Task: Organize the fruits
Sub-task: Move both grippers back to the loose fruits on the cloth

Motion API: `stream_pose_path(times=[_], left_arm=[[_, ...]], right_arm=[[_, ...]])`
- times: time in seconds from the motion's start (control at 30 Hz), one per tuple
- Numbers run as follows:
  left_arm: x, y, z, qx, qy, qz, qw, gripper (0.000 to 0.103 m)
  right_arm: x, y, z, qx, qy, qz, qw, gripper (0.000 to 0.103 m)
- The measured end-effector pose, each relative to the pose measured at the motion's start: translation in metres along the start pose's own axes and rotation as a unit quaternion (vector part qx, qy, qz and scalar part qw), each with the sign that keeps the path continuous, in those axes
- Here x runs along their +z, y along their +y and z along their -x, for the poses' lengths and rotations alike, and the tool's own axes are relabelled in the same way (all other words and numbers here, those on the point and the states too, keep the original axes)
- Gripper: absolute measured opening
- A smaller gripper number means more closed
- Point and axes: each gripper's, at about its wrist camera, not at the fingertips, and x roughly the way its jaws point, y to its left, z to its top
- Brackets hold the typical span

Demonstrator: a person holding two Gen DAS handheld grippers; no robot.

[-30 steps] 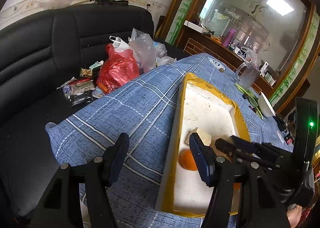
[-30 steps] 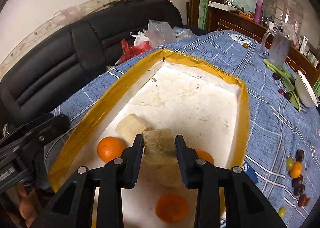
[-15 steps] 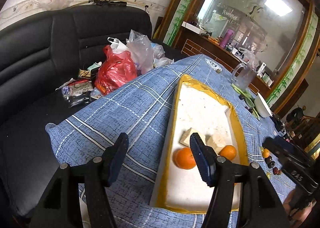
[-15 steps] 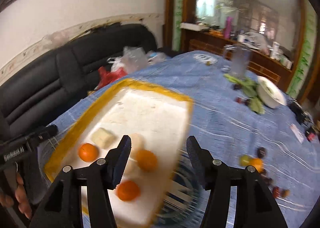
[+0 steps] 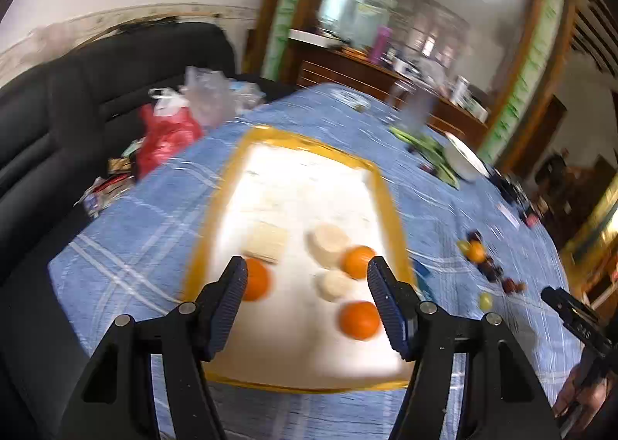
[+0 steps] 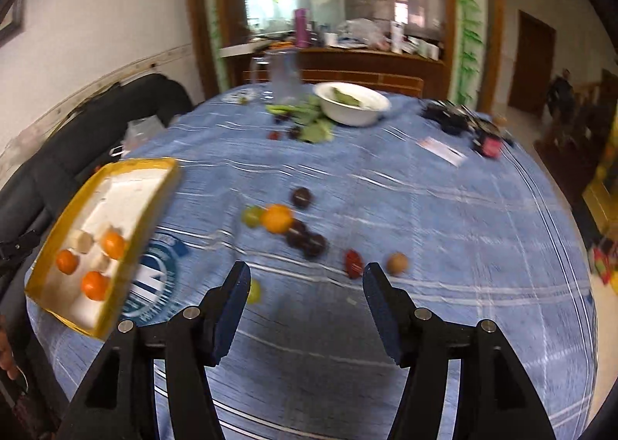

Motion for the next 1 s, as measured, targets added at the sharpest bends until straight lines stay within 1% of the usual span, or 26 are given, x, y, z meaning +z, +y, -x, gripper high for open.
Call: stream_pose_path(times=[0.13, 0.23, 0.37, 0.47, 0.5, 0.53, 0.57, 0.6, 0.67, 0.7, 0.77, 0.87, 0.9, 0.93, 0.97, 1.0], left_arm=[[-0.008, -0.04, -0.008, -0.022, 0.016, -0.049, 0.9984, 0.064], [-0.016, -0.068, -0.013, -0.04, 0.028, -0.087, 0.995, 0.064], [-0.03, -0.114, -0.023, -0.087, 0.05, -0.145, 0.9844, 0.064], [-0.037, -0.142, -0.033, -0.131, 0.072, -0.169, 0.9742, 0.063], [-0.039, -0.154, -0.039, -0.151, 0.083, -0.176, 0.9692, 0.061], [-0.039, -0.162, -0.043, -0.159, 0.087, -0.182, 0.9665, 0.059], [-0.04, -0.17, -0.047, -0.165, 0.09, -0.19, 0.9637, 0.053], [-0.04, -0.179, -0.052, -0.169, 0.089, -0.2, 0.9608, 0.05], [-0.041, -0.195, -0.061, -0.176, 0.087, -0.219, 0.9559, 0.048], [-0.041, -0.203, -0.067, -0.18, 0.089, -0.225, 0.9533, 0.046], [-0.042, -0.217, -0.084, -0.191, 0.101, -0.237, 0.9472, 0.045], [-0.046, -0.226, -0.103, -0.197, 0.113, -0.252, 0.9407, 0.044], [-0.047, -0.228, -0.11, -0.195, 0.12, -0.254, 0.9399, 0.042], [-0.048, -0.229, -0.116, -0.187, 0.12, -0.255, 0.9411, 0.042], [-0.048, -0.228, -0.116, -0.183, 0.111, -0.259, 0.9419, 0.041], [-0.048, -0.228, -0.117, -0.188, 0.114, -0.26, 0.9403, 0.038]], right_arm=[[-0.01, -0.018, 0.002, -0.003, 0.003, -0.013, 1.0, 0.065], [-0.013, -0.028, 0.0, 0.001, 0.005, -0.021, 1.0, 0.065], [-0.017, -0.039, -0.008, 0.004, 0.017, -0.031, 0.999, 0.065], [-0.018, -0.046, -0.015, 0.009, 0.026, -0.041, 0.999, 0.065], [-0.019, -0.049, -0.017, 0.012, 0.029, -0.045, 0.999, 0.065], [-0.02, -0.051, -0.018, 0.014, 0.03, -0.049, 0.998, 0.065], [-0.021, -0.052, -0.019, 0.017, 0.031, -0.052, 0.998, 0.065], [-0.021, -0.054, -0.02, 0.02, 0.031, -0.055, 0.998, 0.065], [-0.021, -0.056, -0.022, 0.035, 0.033, -0.061, 0.997, 0.065], [-0.021, -0.056, -0.024, 0.052, 0.034, -0.065, 0.996, 0.065], [-0.017, -0.055, -0.026, 0.083, 0.035, -0.07, 0.993, 0.065], [-0.012, -0.052, -0.031, 0.119, 0.037, -0.078, 0.989, 0.065], [-0.009, -0.051, -0.035, 0.128, 0.038, -0.081, 0.988, 0.065], [-0.007, -0.05, -0.038, 0.132, 0.039, -0.082, 0.987, 0.065], [-0.004, -0.049, -0.041, 0.133, 0.038, -0.081, 0.987, 0.065], [-0.001, -0.047, -0.045, 0.132, 0.038, -0.078, 0.987, 0.065]])
